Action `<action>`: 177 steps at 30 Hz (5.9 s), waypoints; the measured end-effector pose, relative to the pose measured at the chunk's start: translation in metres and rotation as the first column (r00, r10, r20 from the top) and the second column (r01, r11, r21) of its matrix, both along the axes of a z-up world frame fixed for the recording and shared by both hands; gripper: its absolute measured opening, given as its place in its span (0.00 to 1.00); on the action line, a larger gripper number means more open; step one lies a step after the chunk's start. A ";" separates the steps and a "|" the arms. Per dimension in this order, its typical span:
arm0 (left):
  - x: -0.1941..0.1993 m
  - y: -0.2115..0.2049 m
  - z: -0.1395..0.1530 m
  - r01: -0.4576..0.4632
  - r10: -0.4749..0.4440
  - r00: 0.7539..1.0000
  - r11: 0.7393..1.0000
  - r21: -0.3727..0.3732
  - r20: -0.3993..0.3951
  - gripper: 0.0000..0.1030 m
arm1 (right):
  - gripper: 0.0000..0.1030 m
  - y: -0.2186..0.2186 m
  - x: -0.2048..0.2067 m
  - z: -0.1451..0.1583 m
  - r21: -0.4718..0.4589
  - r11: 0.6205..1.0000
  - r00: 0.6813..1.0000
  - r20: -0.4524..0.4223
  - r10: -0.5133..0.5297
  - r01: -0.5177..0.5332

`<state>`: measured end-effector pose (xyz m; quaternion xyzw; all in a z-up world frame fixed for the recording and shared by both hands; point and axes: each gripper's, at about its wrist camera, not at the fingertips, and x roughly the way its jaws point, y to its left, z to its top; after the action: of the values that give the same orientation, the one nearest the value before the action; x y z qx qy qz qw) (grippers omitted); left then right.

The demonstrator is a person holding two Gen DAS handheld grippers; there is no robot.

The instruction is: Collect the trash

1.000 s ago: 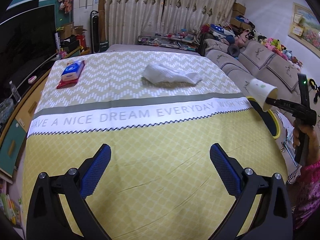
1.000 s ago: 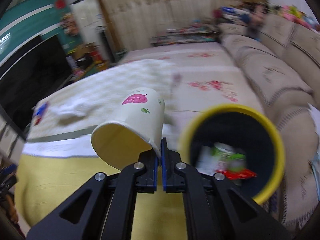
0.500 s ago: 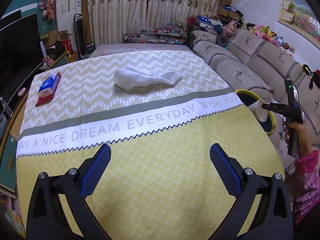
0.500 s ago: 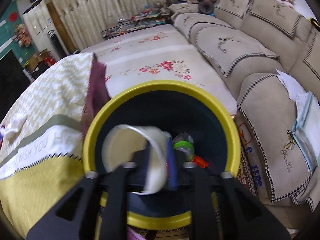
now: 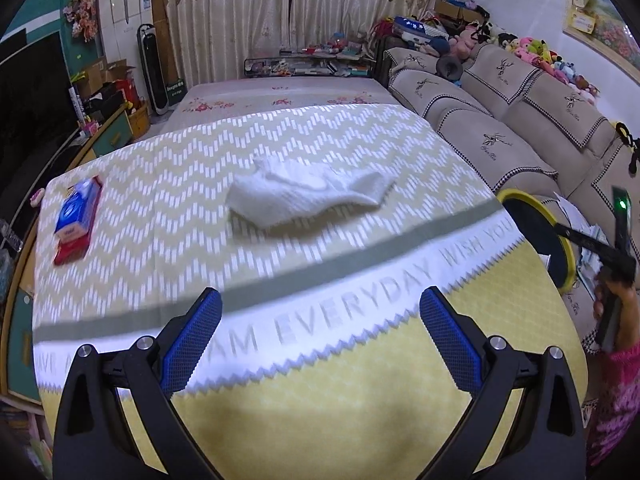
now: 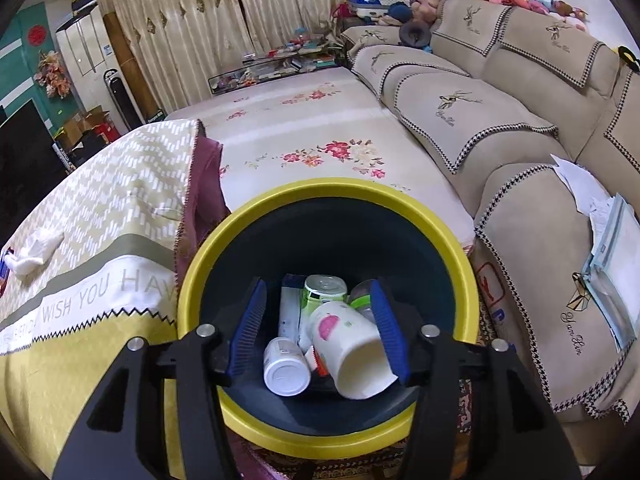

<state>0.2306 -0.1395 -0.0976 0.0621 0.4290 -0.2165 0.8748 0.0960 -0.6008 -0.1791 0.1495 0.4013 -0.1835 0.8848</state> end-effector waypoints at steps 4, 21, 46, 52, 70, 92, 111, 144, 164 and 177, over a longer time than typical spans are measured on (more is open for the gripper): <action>0.046 -0.004 -0.006 -0.017 0.017 1.000 1.000 0.019 -0.022 0.95 | 0.51 0.004 0.000 0.001 0.002 1.000 1.000 0.002 0.008 -0.008; 0.125 -0.051 -0.049 0.015 -0.005 0.998 0.989 0.149 -0.070 0.88 | 0.52 0.006 0.001 -0.008 0.014 0.999 0.999 -0.014 0.034 -0.033; 0.058 -0.078 -0.012 0.089 -0.089 0.996 0.992 0.088 -0.004 0.12 | 0.52 0.022 -0.039 0.016 -0.003 1.000 0.998 0.060 0.030 -0.030; 0.002 -0.107 0.016 0.199 -0.200 0.980 0.978 0.055 0.019 0.12 | 0.56 0.032 -0.082 0.034 -0.034 0.999 0.995 0.101 0.009 -0.006; -0.085 -0.315 0.044 0.515 -0.515 0.857 0.857 0.024 -0.003 0.12 | 0.63 -0.004 -0.189 0.047 -0.044 0.987 0.975 0.169 -0.146 0.155; -0.031 -0.407 -0.020 0.480 -0.475 0.877 0.871 0.102 -0.068 0.50 | 0.64 -0.019 -0.193 0.026 -0.007 0.985 0.974 0.146 -0.170 0.173; -0.069 -0.184 0.042 0.187 -0.184 0.979 0.982 -0.024 0.085 0.96 | 0.84 0.047 -0.166 0.054 -0.078 0.997 0.989 0.149 -0.006 0.018; -0.232 0.092 0.070 -0.291 0.309 0.913 0.951 -0.105 0.265 0.96 | 0.94 0.221 -0.191 0.149 -0.240 0.951 0.917 0.300 0.262 -0.194; -0.234 0.090 0.074 -0.271 0.290 0.922 0.957 -0.105 0.259 0.96 | 0.94 0.218 -0.181 0.140 -0.229 0.952 0.919 0.291 0.265 -0.202; -0.234 0.091 0.073 -0.277 0.294 0.922 0.955 -0.103 0.250 0.96 | 0.94 0.221 -0.178 0.139 -0.230 0.950 0.918 0.288 0.272 -0.209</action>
<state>-0.0031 -0.0486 -0.0248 -0.0015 0.3063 -0.0905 0.9476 -0.0818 -0.3799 -0.0397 0.0392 0.2499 -0.0847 0.9637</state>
